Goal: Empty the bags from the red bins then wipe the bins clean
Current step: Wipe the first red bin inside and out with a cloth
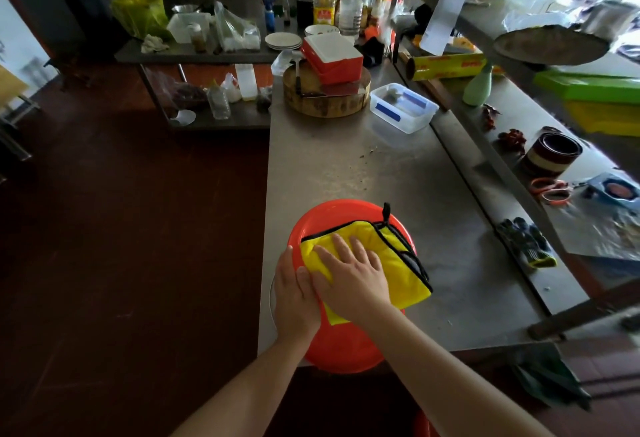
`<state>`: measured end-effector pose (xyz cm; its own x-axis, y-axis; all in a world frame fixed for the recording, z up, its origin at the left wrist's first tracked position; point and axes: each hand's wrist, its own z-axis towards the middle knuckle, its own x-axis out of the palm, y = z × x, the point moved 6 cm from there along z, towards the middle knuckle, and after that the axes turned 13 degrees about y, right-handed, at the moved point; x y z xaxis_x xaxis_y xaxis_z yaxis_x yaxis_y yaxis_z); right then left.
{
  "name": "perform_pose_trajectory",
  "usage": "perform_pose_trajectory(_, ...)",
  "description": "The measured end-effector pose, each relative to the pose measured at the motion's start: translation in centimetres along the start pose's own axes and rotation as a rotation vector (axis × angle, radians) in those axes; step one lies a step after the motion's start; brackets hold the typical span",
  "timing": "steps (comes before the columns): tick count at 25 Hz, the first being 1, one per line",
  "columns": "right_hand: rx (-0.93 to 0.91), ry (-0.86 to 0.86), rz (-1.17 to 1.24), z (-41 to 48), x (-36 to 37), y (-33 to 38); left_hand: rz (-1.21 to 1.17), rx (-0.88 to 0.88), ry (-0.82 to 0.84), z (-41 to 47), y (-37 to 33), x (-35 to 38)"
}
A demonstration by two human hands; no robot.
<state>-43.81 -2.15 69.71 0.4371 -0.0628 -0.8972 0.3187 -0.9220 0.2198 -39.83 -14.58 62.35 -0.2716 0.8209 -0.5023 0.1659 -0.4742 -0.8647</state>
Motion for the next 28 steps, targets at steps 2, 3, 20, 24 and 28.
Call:
perform_pose_trajectory(2,0.105,-0.013,-0.013,0.1,-0.6,-2.9,0.002,-0.005,0.002,-0.1,-0.5,0.0)
perform_pose_trajectory(3,0.162,-0.023,-0.016,0.1,-1.0,-4.6,0.009,0.001,0.006,-0.1,-0.6,0.0)
perform_pose_trajectory(20,0.099,-0.044,-0.034,-2.3,0.1,-2.9,0.001,0.037,-0.017,-0.1,-0.7,-0.2)
perform_pose_trajectory(24,0.231,-0.020,-0.003,-2.1,-0.3,-7.3,-0.003,-0.001,0.006,-0.3,-0.7,0.2)
perform_pose_trajectory(28,0.197,-0.049,0.058,-2.3,0.2,-5.3,0.001,-0.021,-0.021,-0.2,-0.8,0.5)
